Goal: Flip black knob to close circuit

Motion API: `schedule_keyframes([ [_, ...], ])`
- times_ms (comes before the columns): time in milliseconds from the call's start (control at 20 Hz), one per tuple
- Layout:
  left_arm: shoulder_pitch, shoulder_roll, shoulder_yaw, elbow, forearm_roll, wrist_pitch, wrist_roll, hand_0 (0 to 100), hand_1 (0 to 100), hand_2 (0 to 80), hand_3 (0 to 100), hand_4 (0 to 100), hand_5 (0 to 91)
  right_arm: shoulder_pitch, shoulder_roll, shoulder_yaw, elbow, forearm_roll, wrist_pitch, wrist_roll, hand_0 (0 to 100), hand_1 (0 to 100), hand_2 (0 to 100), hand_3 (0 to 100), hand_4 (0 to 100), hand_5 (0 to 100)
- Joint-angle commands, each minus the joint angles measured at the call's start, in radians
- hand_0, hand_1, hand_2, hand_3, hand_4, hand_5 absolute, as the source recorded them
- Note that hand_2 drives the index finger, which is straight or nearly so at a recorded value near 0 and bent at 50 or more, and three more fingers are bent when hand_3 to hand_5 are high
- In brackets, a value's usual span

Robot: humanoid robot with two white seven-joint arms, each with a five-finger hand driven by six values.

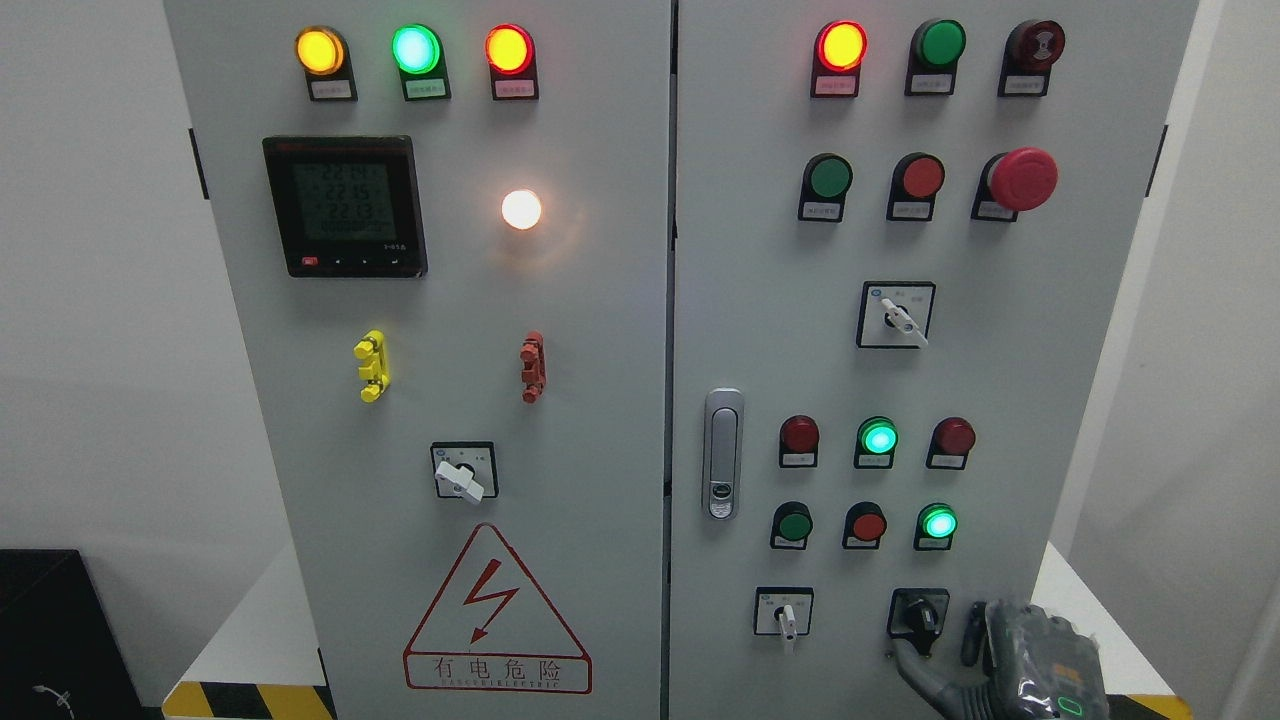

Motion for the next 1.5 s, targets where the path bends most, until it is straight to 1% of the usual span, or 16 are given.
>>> schedule_keyframes([
  [0, 0.000, 0.000, -0.020, 0.023, -0.020, 0.000, 0.000, 0, 0, 0.0, 0, 0, 0.0, 0.000, 0.000, -0.002, -0.002, 0.000, -0.001, 0.003, 0, 28, 76, 91, 73, 72],
  [750, 0.000, 0.000, -0.020, 0.023, -0.021, 0.000, 0.000, 0, 0, 0.0, 0, 0, 0.0, -0.001, -0.001, -0.005, 0.001, -0.003, 0.001, 0.003, 0, 30, 75, 91, 73, 72],
  [1050, 0.000, 0.000, -0.020, 0.023, -0.021, 0.000, 0.000, 0, 0, 0.0, 0, 0, 0.0, -0.006, -0.004, -0.022, 0.004, -0.003, 0.001, 0.004, 0, 30, 75, 92, 73, 72],
  [1150, 0.000, 0.000, -0.020, 0.023, -0.021, 0.000, 0.000, 0, 0, 0.0, 0, 0, 0.0, -0.006, -0.003, -0.036, 0.003, -0.004, -0.001, 0.004, 0, 30, 75, 92, 73, 72],
  [1450, 0.000, 0.000, -0.020, 0.021, -0.021, 0.000, 0.000, 0, 0, 0.0, 0, 0, 0.0, -0.007, -0.009, -0.039, 0.004, -0.009, -0.001, 0.004, 0, 30, 75, 92, 73, 72],
])
